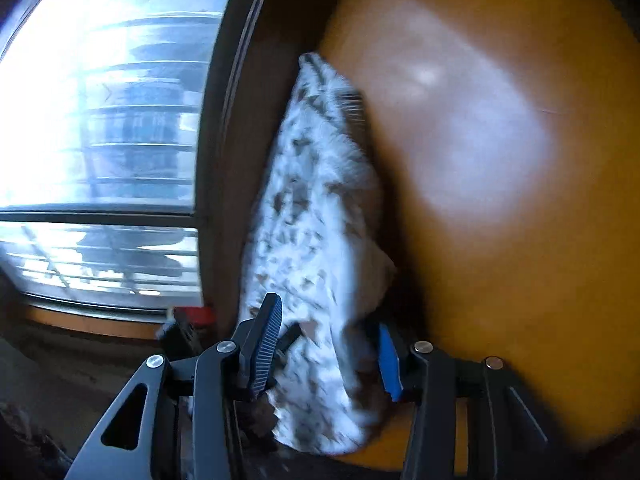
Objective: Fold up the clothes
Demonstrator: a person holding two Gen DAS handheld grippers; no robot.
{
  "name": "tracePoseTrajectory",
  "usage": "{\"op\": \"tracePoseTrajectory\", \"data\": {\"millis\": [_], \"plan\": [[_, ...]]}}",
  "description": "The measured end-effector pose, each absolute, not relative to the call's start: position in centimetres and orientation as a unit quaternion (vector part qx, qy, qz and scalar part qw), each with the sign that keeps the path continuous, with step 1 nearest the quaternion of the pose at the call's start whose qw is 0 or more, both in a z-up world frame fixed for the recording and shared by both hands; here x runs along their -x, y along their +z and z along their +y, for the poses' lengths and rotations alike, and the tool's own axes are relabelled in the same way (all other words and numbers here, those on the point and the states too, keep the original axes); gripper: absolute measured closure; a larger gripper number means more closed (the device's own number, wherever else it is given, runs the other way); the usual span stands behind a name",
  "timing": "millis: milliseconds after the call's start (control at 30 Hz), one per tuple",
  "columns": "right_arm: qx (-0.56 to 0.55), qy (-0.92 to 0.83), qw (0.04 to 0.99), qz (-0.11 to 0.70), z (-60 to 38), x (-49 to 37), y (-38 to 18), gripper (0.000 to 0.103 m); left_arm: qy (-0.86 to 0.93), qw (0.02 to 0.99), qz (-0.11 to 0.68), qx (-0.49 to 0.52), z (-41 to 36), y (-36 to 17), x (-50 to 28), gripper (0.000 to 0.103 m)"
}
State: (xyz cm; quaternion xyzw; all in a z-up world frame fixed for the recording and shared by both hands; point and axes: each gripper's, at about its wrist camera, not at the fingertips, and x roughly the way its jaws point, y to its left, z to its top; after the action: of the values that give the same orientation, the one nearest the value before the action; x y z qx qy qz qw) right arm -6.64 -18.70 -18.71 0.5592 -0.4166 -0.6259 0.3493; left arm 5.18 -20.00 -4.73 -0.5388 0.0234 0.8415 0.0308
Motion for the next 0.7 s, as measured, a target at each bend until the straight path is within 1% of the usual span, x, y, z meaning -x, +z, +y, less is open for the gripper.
{"op": "tracePoseTrajectory", "data": {"millis": [100,200,300,400,467,567,633,700], "plan": [[-0.530,-0.625,0.345,-0.458,-19.4,8.3,-18.9,0.056,0.841,0.030,0.024,0.539,-19.9,-4.8,-5.2,0.000],[-0.487,-0.647,0.334,-0.482,-19.0,8.8,-17.5,0.055,0.841,0.030,0.025,0.539,-19.9,-4.9,-5.2,0.000],[-0.460,-0.684,0.357,-0.440,-19.4,8.7,-14.8,0.055,0.839,0.027,0.023,0.543,-19.9,-4.9,-5.2,0.000],[-0.465,-0.698,0.395,-0.375,-22.4,9.1,-13.2,0.054,0.835,0.027,0.023,0.549,-19.6,-5.0,-4.8,0.001],[-0.484,-0.693,0.412,-0.340,-24.7,9.5,-13.4,0.054,0.834,0.028,0.017,0.550,-19.5,-4.9,-4.6,0.001],[-0.524,-0.681,0.420,-0.292,-28.1,9.8,-15.3,0.054,0.837,0.036,0.001,0.546,-19.4,-4.4,-4.3,0.001],[-0.539,-0.679,0.411,-0.282,-29.0,9.8,-16.1,0.054,0.846,0.054,-0.013,0.530,-19.2,-3.5,-4.2,0.001],[-0.536,-0.686,0.410,-0.272,-29.3,9.5,-15.8,0.054,0.858,0.078,-0.015,0.507,-18.5,-2.5,-4.0,0.001]]}}
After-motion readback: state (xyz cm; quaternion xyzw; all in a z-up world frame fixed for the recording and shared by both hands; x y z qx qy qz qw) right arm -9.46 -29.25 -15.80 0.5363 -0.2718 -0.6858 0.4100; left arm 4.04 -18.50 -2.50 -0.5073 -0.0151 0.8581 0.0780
